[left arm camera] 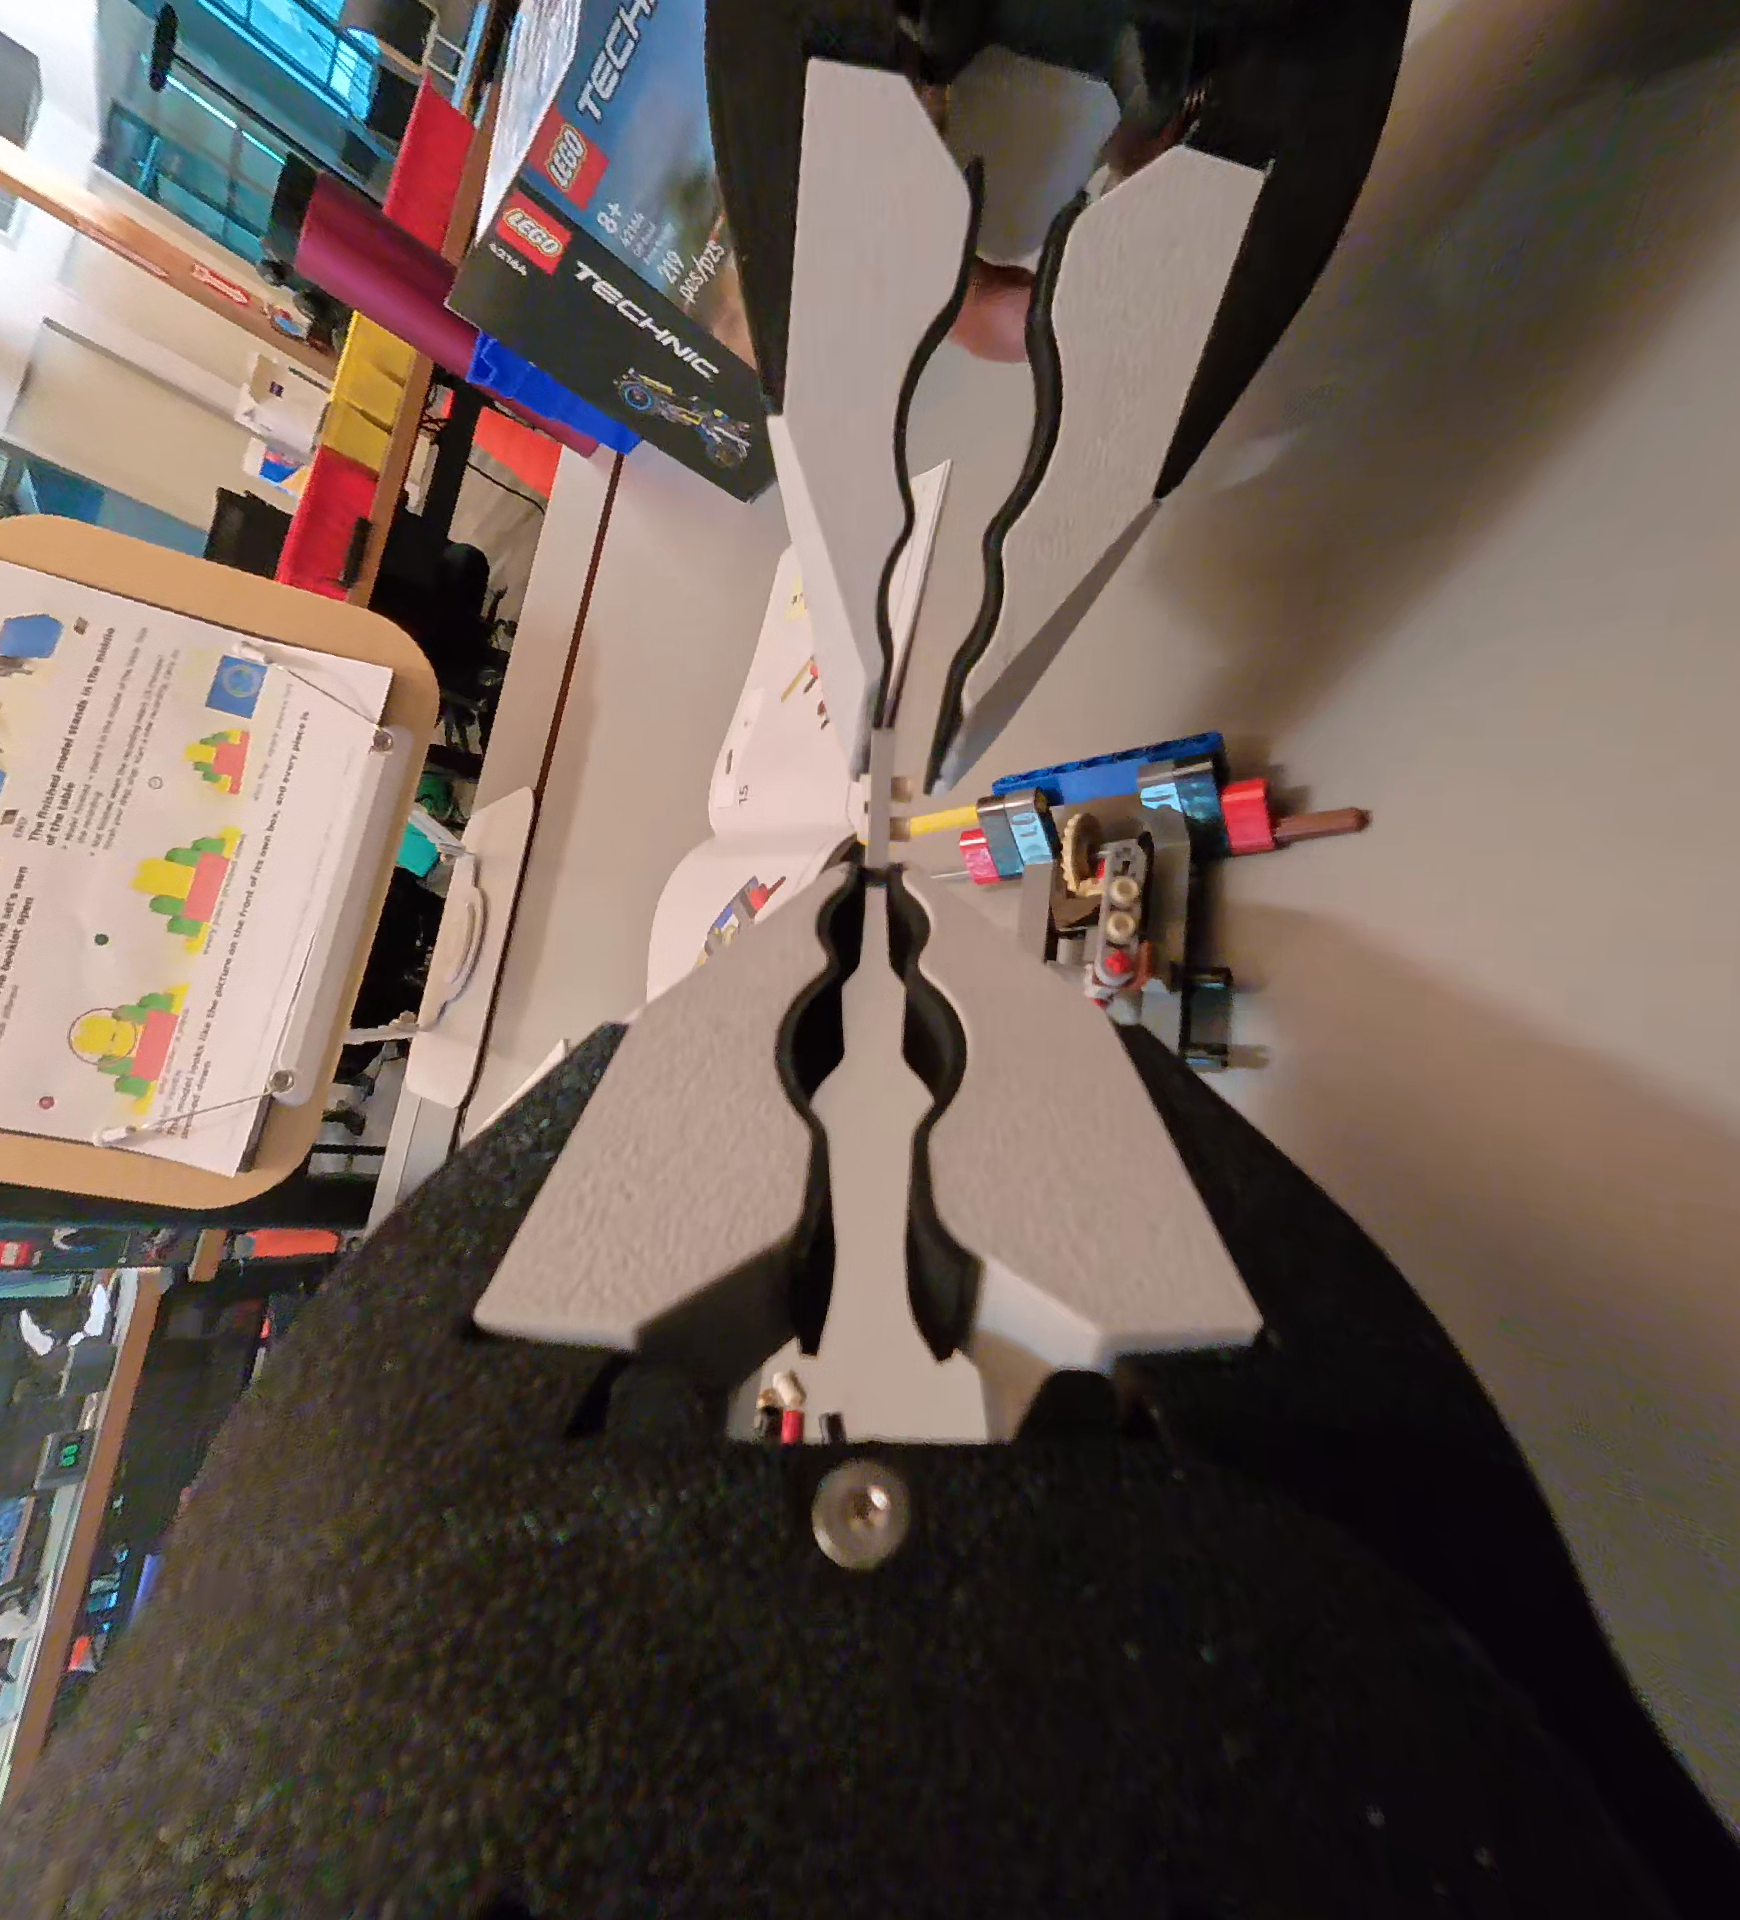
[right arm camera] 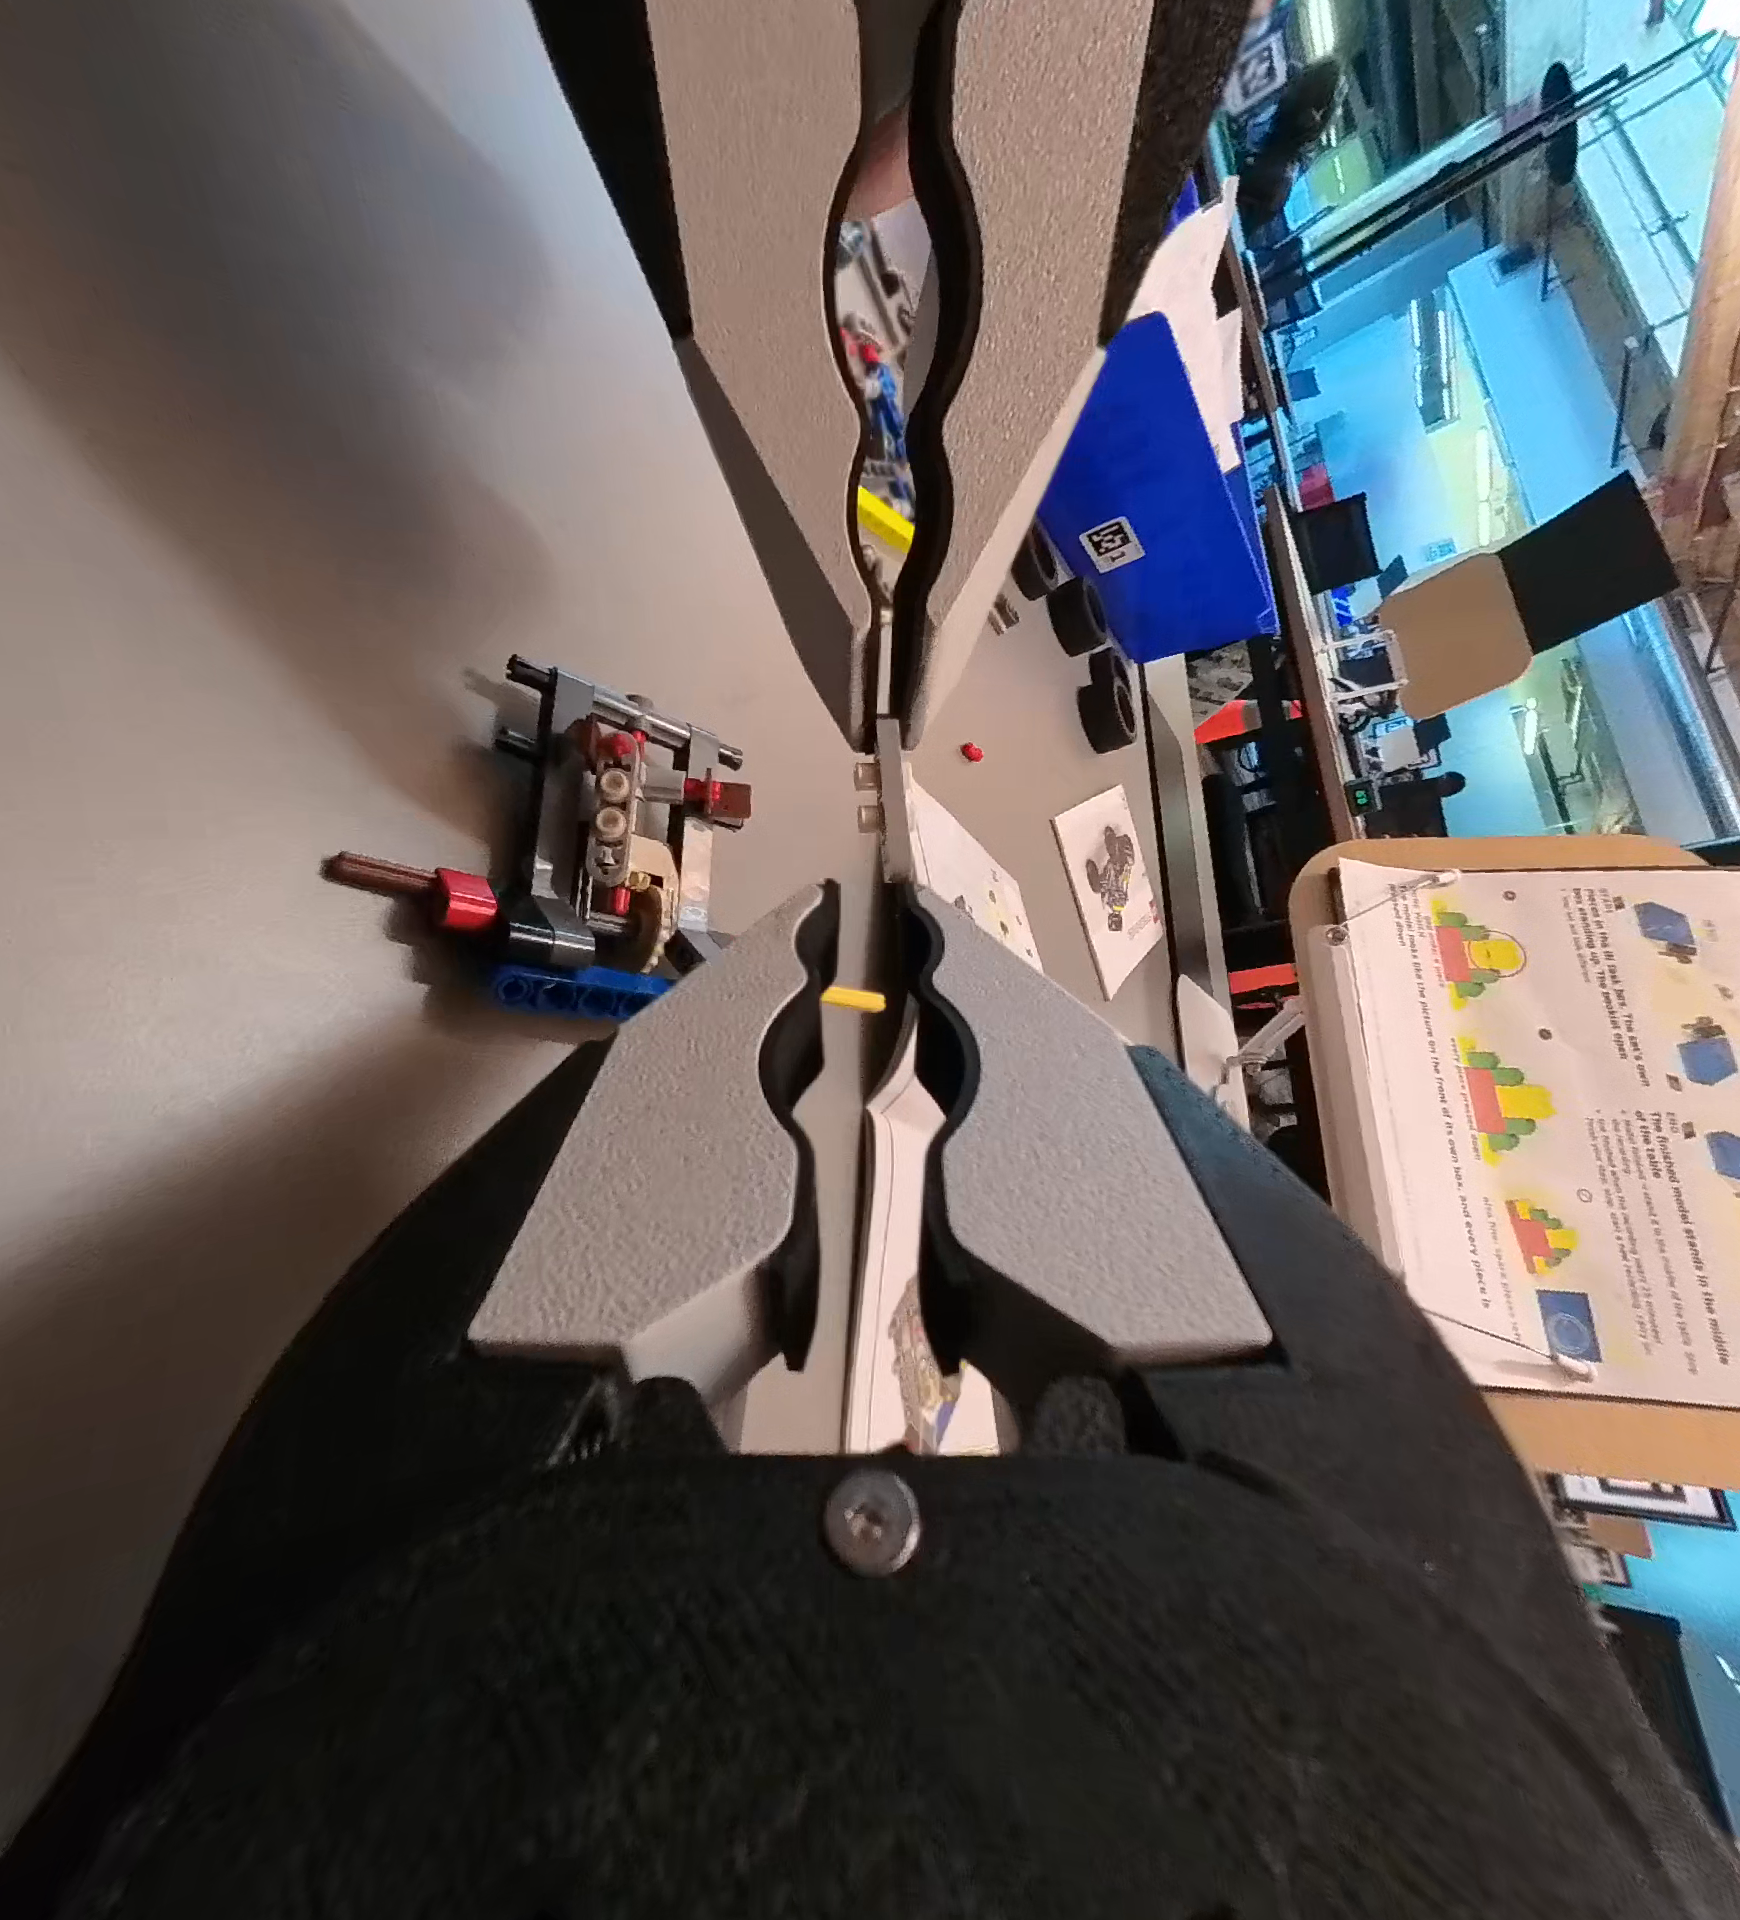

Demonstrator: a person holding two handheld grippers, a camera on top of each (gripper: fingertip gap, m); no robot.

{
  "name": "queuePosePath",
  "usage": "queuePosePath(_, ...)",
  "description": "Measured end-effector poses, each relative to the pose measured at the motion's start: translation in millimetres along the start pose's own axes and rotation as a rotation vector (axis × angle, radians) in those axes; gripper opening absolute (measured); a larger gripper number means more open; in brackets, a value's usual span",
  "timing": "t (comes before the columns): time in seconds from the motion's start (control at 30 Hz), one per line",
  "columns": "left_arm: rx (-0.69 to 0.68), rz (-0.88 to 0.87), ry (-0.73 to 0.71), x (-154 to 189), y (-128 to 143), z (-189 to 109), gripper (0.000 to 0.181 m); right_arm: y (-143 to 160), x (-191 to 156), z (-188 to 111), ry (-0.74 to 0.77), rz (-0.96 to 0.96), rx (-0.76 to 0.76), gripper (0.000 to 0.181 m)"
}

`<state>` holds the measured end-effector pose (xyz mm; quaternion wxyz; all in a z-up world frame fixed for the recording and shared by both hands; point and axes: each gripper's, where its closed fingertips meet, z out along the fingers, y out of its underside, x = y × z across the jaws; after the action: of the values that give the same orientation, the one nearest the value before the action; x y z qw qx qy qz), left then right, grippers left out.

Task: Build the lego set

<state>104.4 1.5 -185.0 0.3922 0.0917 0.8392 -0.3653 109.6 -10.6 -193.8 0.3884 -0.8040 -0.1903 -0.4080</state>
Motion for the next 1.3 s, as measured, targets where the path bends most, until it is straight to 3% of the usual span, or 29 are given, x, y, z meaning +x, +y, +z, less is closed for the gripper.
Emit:
queuePosePath(0.4,-0.007,-0.003,0.012,4,1,3,0.001,-8,1,-1,-0.025,0.125,0.123,0.015)
queuePosePath(0.63,-0.050,-0.013,0.006,4,5,6,0.001,-3,-1,4,-0.011,0.071,0.085,0.002)
queuePosePath(0.87,-0.133,0.001,0.015,6,15,8,0.001,0,-5,14,0.007,0.005,0.049,0.002)
queuePosePath(1.3,-0.125,-0.027,0.040,10,19,9,0.003,3,-9,18,-0.004,0.062,0.065,0.001)
